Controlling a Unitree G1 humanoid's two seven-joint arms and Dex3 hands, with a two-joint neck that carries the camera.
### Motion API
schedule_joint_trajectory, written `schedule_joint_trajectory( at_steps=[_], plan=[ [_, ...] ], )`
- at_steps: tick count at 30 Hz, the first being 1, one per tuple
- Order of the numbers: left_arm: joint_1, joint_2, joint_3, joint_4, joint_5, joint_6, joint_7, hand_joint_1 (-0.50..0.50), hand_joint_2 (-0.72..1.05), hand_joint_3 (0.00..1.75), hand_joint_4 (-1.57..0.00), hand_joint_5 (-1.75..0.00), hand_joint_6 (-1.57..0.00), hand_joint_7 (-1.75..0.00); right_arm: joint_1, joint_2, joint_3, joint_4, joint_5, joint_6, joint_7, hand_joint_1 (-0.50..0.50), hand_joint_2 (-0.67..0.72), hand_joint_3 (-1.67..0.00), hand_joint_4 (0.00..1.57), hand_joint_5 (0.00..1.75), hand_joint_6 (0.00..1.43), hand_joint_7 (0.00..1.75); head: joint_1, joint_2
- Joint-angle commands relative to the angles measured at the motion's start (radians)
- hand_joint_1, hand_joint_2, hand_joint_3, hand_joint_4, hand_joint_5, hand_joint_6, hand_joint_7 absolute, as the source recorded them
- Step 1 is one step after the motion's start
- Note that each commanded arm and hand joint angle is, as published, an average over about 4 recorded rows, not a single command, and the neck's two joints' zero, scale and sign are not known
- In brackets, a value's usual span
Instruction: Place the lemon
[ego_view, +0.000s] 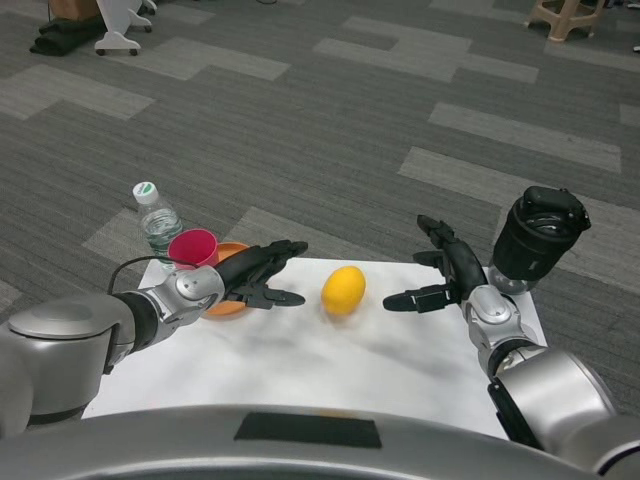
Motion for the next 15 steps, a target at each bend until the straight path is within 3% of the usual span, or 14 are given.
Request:
schedule_joint_trajectory(
  at_steps=[1,15],
  plan=[
    [0.016,0.017,0.042,-0.027,-0.028,-0.04,-0.024,0.5,0.87,0.09,-0.07,0.0,-0.09,0.0,0.006,-0.005,-0.002,0.005,0.001,0.005,0.003,0.29,-0.16,-0.32,0.11,1.09,0.0,0.16,0.004,0.006],
    [0.067,0.041,0.175,-0.126,-0.133,-0.116,-0.124,0.5,0.87,0.09,-0.11,-0.1,-0.03,0.0,0.006,-0.008,-0.011,0.01,0.001,0.005,0.002,0.29,-0.16,-0.32,0.12,1.07,0.0,0.16,0.017,0.031]
  ],
)
